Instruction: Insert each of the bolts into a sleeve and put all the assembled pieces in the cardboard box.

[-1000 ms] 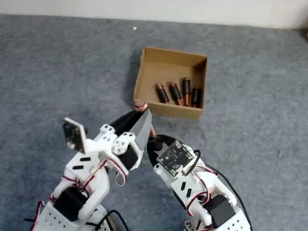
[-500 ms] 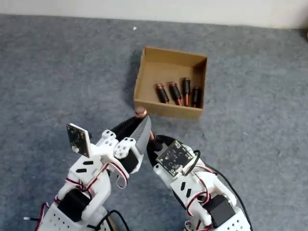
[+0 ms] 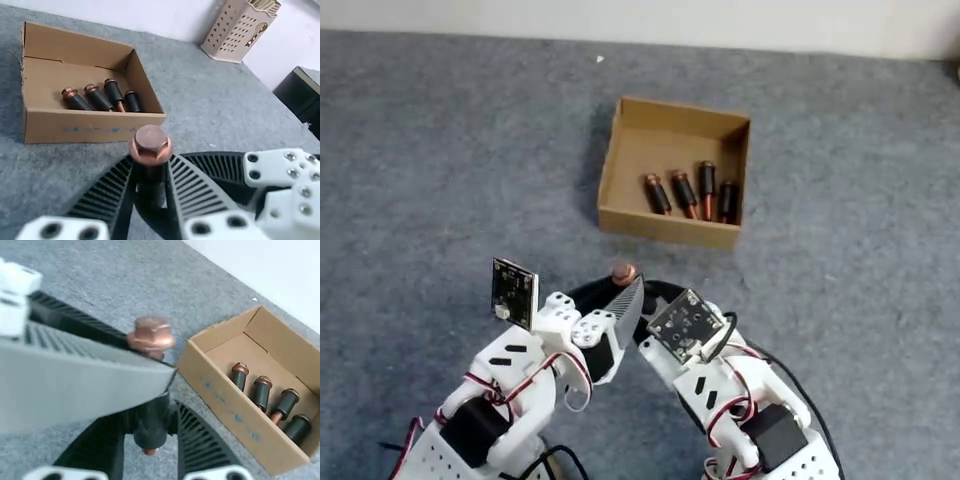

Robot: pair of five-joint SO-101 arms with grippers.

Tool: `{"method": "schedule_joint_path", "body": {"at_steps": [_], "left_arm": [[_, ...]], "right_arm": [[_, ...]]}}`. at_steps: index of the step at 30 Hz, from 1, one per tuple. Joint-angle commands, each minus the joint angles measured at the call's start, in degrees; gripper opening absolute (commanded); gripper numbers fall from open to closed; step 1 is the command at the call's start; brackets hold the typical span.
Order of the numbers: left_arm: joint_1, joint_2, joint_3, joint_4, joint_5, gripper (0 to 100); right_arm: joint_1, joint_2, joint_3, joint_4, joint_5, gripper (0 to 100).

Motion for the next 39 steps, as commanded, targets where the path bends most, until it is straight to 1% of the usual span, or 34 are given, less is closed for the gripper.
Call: {"method": "schedule_joint_path", "body": {"at_steps": [1,4,6,10,12,15,17,18,20,23,24,28,32,36,39], "left_arm": [[2.51,-0.48,-2.51,4.40,0.18,12],[2.51,-0.48,-2.59,6.95,0.18,24],[2.33,-0.48,-2.68,7.82,0.18,25],[1.71,-0.48,-2.77,7.91,0.00,21],[-0.31,-0.48,-3.38,8.00,0.00,18],[-5.85,-0.48,-5.23,8.00,-0.09,10],[-10.07,-0.48,-6.11,7.65,-0.09,2],[-12.18,-0.48,-6.20,7.65,-0.09,0],[-15.96,-0.48,-5.85,7.65,-0.09,2],[-21.23,-0.48,-4.35,7.65,-0.18,2],[-22.81,-0.48,-3.74,7.65,-0.97,2],[-28.09,-0.57,0.40,7.65,-9.14,0],[-30.90,-0.57,4.18,7.56,-12.92,1],[-33.63,-0.57,7.16,7.82,-17.05,1],[-35.38,-0.57,10.51,7.65,-20.92,1]], "right_arm": [[3.56,-1.10,-4.35,-3.82,-1.58,0.5],[4.53,-1.10,-4.26,-3.82,-1.58,0.5],[4.79,-1.10,-4.26,-3.91,-1.58,0.5],[7.69,-1.10,-3.82,-3.91,-1.58,0.5],[10.07,-1.10,-3.74,-3.91,-1.58,0.5],[13.23,-1.01,-1.63,-3.91,-1.58,0.5],[14.20,-1.01,-0.31,-3.91,-1.58,0.5],[14.46,-1.01,0.31,-3.91,-1.58,0.5],[14.46,-0.92,0.66,-3.91,-1.58,0.5],[14.55,-0.92,1.27,-3.91,-1.58,0.5],[14.55,-0.92,1.36,-3.91,-1.58,0.5],[14.55,-0.84,1.36,-3.74,-1.58,0.5],[15.52,-0.75,1.45,-3.65,-1.76,0.5],[18.15,-0.66,1.45,-3.82,-6.07,0.5],[19.82,-0.66,1.45,-3.82,-6.42,0.5]]}}
